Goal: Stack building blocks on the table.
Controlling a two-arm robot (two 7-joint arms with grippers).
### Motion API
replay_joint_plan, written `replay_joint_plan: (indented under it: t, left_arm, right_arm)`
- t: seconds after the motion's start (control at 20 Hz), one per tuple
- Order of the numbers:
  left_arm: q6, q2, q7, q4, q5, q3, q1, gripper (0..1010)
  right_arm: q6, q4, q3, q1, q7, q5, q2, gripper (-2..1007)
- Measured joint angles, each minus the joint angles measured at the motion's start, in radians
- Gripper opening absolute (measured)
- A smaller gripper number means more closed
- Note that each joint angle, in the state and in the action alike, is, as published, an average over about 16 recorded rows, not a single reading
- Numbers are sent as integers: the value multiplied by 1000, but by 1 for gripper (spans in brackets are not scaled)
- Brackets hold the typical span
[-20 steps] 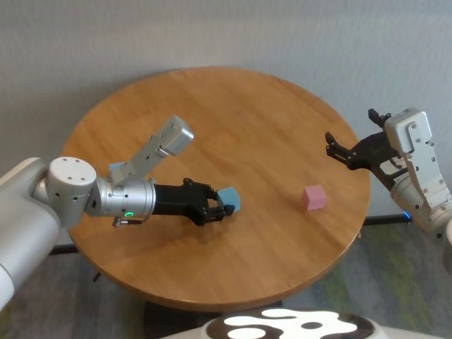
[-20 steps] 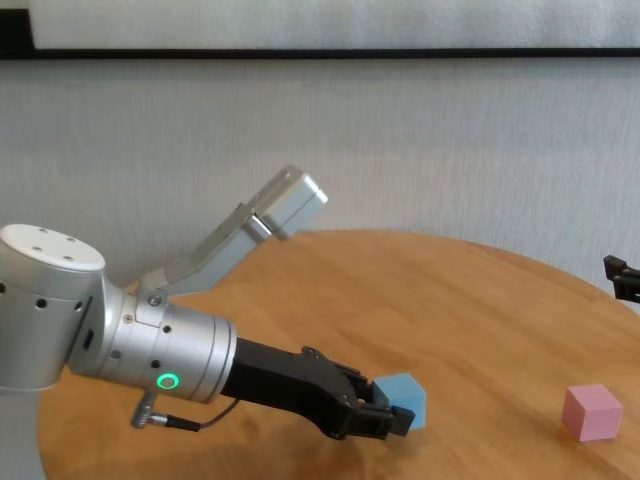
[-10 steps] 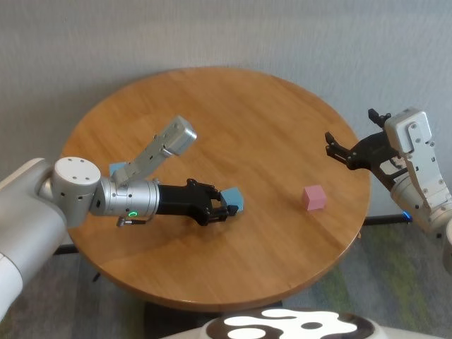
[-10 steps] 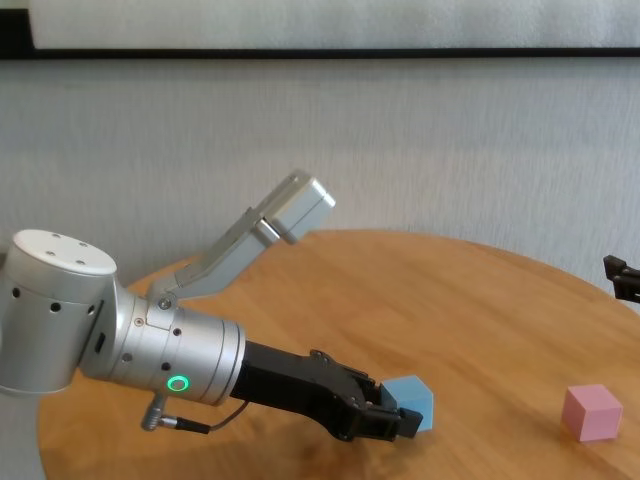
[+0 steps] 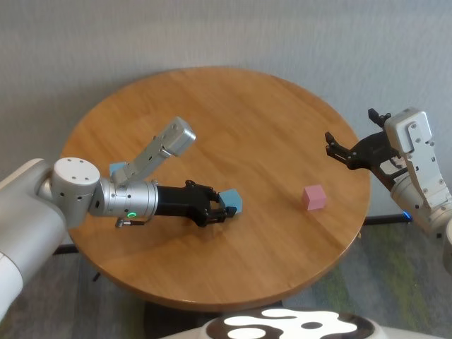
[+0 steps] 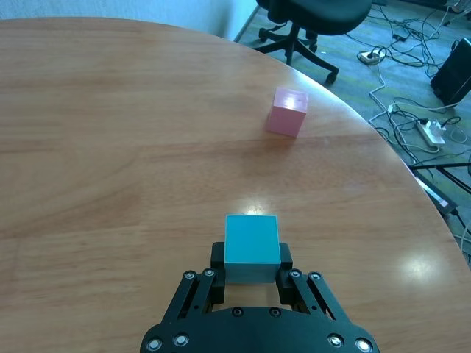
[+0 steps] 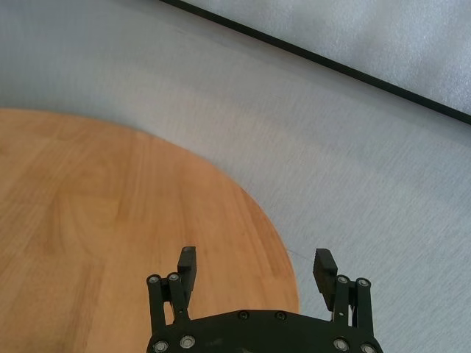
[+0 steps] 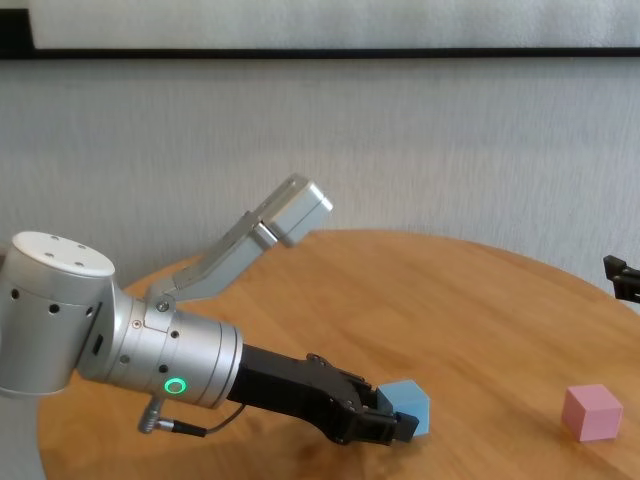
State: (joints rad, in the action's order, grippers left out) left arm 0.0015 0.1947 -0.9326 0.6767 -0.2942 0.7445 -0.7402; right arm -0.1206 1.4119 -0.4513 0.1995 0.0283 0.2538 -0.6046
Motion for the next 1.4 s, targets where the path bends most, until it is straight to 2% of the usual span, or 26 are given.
replay_joint_plan:
  t: [0.3, 0.55, 1.0, 1.4]
  left_arm:
    - [2, 1, 0, 0, 1, 0, 0, 411]
    - [2, 1, 2, 3, 1, 0, 2, 479]
    - [4, 7, 5, 17, -2, -3, 9, 733]
    - [-3, 52, 6, 113, -27, -23, 55, 936]
  right_arm:
    - [0, 0, 0, 0, 0, 0, 0, 1005]
    - [0, 0, 0, 0, 0, 0, 0, 1005]
    - [0, 0, 0, 0, 0, 0, 0, 1005]
    - [0, 0, 0, 0, 0, 0, 0, 1005]
